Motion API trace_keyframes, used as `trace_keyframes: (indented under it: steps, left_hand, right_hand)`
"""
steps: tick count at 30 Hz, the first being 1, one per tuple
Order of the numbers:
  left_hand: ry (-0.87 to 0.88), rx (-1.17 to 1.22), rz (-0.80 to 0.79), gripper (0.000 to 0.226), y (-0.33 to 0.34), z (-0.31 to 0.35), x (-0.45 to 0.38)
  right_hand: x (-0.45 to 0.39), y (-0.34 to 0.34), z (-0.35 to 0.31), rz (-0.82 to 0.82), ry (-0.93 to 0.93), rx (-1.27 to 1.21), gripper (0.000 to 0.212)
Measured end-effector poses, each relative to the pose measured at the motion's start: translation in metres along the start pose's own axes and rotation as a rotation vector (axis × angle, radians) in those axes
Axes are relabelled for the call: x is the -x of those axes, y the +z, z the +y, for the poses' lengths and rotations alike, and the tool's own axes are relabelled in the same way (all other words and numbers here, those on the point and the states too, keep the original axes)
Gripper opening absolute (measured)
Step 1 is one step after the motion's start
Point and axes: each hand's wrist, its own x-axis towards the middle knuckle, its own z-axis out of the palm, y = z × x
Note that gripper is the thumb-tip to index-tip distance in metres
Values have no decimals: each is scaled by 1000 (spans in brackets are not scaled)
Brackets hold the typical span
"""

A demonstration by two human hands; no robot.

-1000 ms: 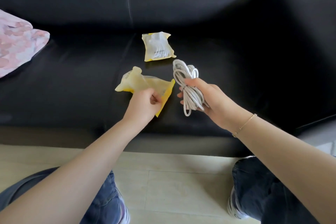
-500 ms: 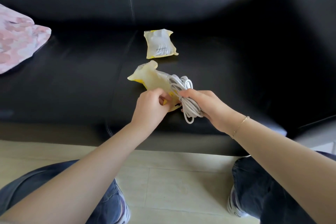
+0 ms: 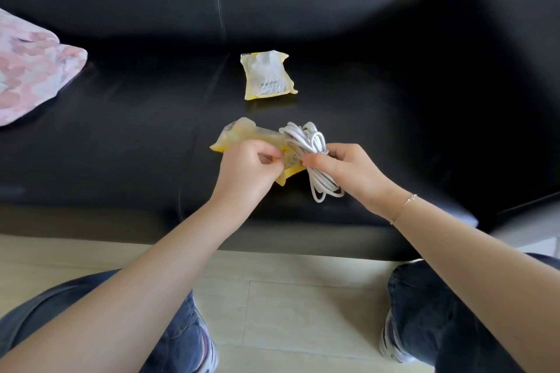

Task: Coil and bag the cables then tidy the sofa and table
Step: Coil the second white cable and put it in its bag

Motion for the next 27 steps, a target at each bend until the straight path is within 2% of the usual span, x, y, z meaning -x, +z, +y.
trace_keyframes:
  steps: [5, 8, 13, 16, 22, 27]
  left_hand:
    - [237, -237, 198, 16, -4, 4, 2]
    - [329, -285, 247, 15, -8, 6, 2]
    - [213, -194, 195, 22, -13, 4, -7]
    - [249, -215, 194, 21, -7, 3, -6]
    - [268, -211, 132, 9, -4, -6, -6]
    - [220, -227, 51, 7, -3, -14, -11]
  right_hand:
    - [-3, 4, -5, 1, -35, -26, 53]
    - [-4, 0, -8, -34, -57, 10, 46]
    - [-2, -2, -11, -125, -115, 193, 28]
    - [-6, -3, -10, -77, -133, 265, 27]
    - [-8, -8, -8, -144, -225, 460, 21]
    - [-7, -6, 2, -184, -255, 528, 34]
